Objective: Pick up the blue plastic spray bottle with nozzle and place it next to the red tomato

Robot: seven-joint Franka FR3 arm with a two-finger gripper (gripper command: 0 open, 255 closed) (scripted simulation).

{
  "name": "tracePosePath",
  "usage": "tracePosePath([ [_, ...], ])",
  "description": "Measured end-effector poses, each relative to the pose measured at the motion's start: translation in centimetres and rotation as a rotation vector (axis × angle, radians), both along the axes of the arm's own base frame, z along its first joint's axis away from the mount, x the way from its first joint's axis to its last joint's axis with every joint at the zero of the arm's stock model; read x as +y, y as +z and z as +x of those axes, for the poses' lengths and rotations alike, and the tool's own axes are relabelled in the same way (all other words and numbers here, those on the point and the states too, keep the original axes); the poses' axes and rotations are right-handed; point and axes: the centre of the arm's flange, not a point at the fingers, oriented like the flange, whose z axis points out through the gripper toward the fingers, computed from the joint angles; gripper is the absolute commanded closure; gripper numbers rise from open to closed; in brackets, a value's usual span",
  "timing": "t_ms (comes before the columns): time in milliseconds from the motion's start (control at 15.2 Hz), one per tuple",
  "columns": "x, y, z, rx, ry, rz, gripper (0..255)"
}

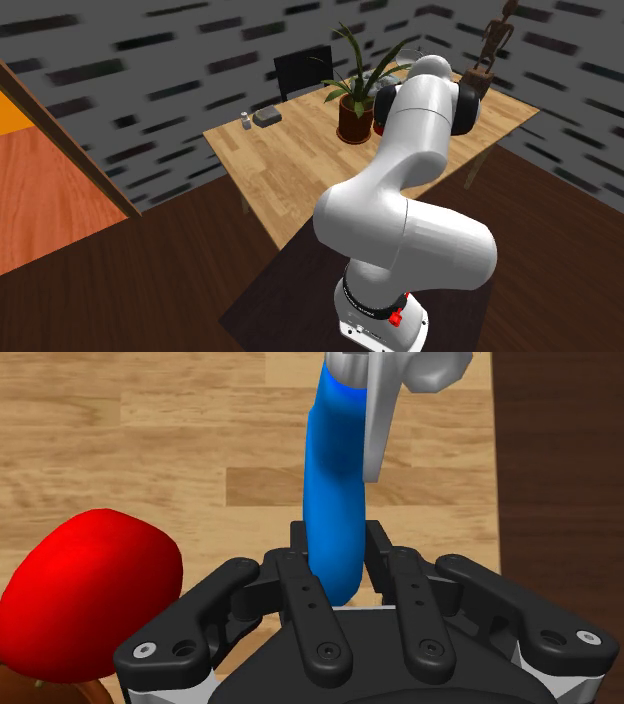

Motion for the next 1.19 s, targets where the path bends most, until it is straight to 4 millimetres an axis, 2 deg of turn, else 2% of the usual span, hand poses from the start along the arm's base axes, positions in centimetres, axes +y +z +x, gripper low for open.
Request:
tracePosePath([
  [594,-0.1,-4.7,0.0,0.000,0.000,-0.002,255],
  [1056,-0.4,-4.7,0.0,-0.002,0.002,-0.012,255],
  [1122,-0.3,-4.7,0.0,-0.002,0.002,-0.012,0],
  [1188,-0.2,-5.0,0.0,-0.001,0.001,-0.007,0],
])
